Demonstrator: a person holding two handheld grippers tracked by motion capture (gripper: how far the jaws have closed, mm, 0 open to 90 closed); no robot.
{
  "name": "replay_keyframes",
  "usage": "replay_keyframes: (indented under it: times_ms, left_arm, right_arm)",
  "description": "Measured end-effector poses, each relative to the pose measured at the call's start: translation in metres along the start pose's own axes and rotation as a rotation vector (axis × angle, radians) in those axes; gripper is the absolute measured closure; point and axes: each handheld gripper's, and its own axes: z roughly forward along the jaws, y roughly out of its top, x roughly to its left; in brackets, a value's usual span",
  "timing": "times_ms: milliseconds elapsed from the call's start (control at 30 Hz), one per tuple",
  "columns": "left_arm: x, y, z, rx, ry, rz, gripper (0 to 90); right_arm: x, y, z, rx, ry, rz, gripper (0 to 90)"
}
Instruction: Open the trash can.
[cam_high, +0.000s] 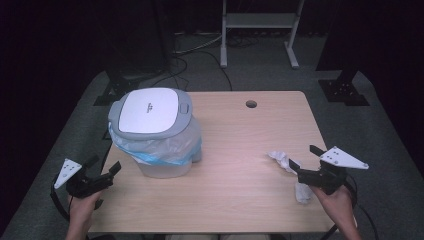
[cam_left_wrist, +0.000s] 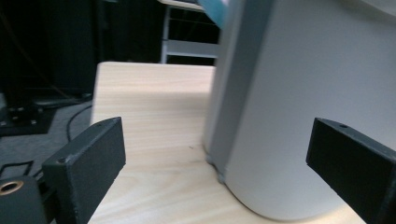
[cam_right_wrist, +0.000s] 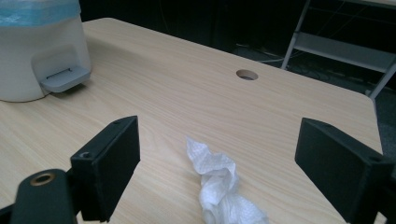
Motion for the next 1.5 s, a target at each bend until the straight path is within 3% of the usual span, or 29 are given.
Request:
replay_keyframes:
  times_ms: [133, 233, 300, 367, 800, 867, 967, 1167, 1500]
  left_arm:
    - [0.004, 0.008, 0.005, -0.019, 0.077, -0.017, 4.7]
    - [0.007, 0.016, 0.011, -0.024, 0.134, -0.004, 5.5]
    - [0.008, 0.020, 0.017, -0.033, 0.145, -0.010, 6.0]
    - [0.010, 0.024, 0.024, -0.025, 0.157, 0.009, 10.1]
    - [0.018, 0.035, 0.078, 0.038, 0.123, 0.066, 13.5]
    - [0.018, 0.034, 0.086, 0.046, 0.111, 0.076, 13.5]
    - [0.015, 0.033, 0.096, 0.066, 0.051, 0.103, 13.5]
    - [0.019, 0.034, 0.104, 0.056, 0.000, 0.077, 16.2]
    - [0.007, 0.039, 0.122, 0.072, -0.055, 0.120, 16.8]
  right_arm:
    - [-0.002, 0.003, 0.005, 0.018, 0.008, 0.008, 12.7]
    - [-0.001, 0.006, 0.010, 0.024, 0.017, 0.002, 12.8]
    - [0.000, 0.009, 0.013, 0.021, 0.025, -0.001, 12.8]
    - [0.002, 0.011, 0.016, 0.023, 0.032, -0.005, 12.8]
    - [0.009, 0.020, 0.033, 0.043, 0.073, -0.038, 12.8]
    - [0.010, 0.024, 0.036, 0.054, 0.078, -0.037, 12.8]
    - [0.011, 0.027, 0.038, 0.056, 0.085, -0.048, 12.8]
    - [0.011, 0.033, 0.045, 0.076, 0.111, -0.063, 12.8]
    - [0.012, 0.054, 0.063, 0.096, 0.166, -0.080, 12.8]
